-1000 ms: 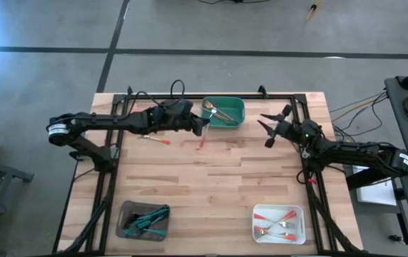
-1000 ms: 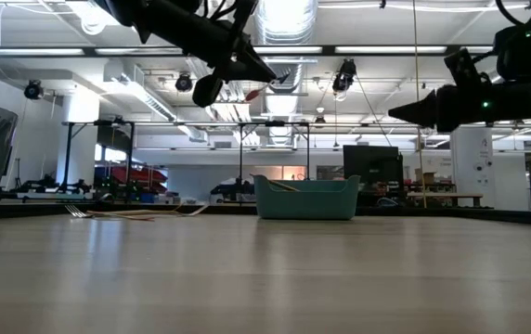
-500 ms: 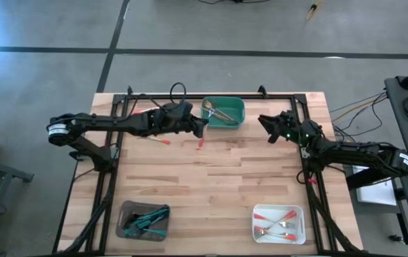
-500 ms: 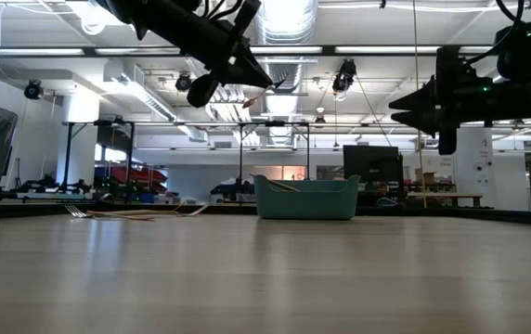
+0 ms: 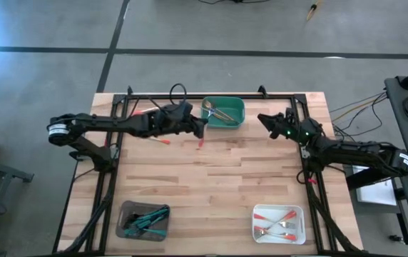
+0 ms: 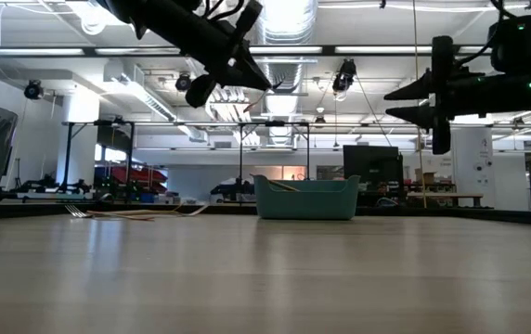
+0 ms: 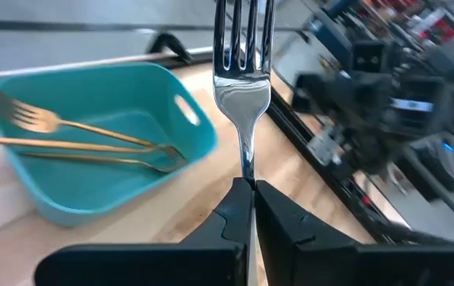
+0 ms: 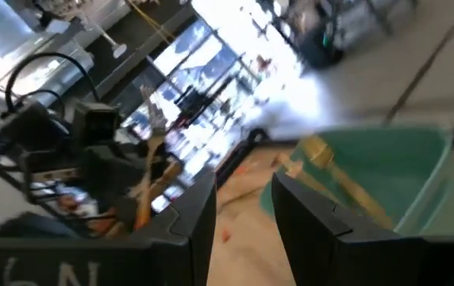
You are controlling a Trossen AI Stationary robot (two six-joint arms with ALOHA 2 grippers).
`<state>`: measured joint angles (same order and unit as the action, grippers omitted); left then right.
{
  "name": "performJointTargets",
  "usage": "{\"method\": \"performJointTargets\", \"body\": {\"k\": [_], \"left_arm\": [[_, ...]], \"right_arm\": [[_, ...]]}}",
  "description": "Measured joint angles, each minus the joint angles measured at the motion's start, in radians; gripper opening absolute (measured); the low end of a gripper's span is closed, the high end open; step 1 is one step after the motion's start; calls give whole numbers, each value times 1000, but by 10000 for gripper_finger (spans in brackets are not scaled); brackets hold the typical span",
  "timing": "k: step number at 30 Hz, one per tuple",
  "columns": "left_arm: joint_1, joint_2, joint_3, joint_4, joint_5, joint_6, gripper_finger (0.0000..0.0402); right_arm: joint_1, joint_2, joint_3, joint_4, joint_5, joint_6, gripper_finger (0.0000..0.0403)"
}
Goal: Sort silverware by color (type)
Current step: Put the orange fork into the white bin
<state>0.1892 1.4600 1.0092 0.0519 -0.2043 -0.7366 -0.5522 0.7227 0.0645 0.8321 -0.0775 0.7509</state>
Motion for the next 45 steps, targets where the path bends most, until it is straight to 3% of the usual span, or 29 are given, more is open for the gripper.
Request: {"method": "performJointTargets", "body": {"k": [4,9,14,19,22,25,32,37,45], "left_arm": [[-6,13,0,0,-108,-45,0],[-6,68,35,-12,-156,-94,0],[-6,187,123,-24,-156,-96,0],[3,305,286,-43,-119,-95,0],[12,344,386,-169,-85,-63,0],[23,354,450,-295,-131,-56,0],[45,353,472,-258,-146,-14,0],[49,353,469,-244,-142,-13,0],[49,351,469,-217,-92,-4,0]], "right_arm": [[0,0,102,-263,-61,147,116],[43,23,336,-815,-79,60,116],[66,93,539,-1031,-79,45,116],[84,169,651,-1042,-78,78,116],[123,208,684,-1044,-46,111,116],[181,239,698,-1044,17,136,116],[280,330,717,-1016,178,194,116],[300,405,750,-903,183,191,116],[299,529,844,-905,211,152,116]]}}
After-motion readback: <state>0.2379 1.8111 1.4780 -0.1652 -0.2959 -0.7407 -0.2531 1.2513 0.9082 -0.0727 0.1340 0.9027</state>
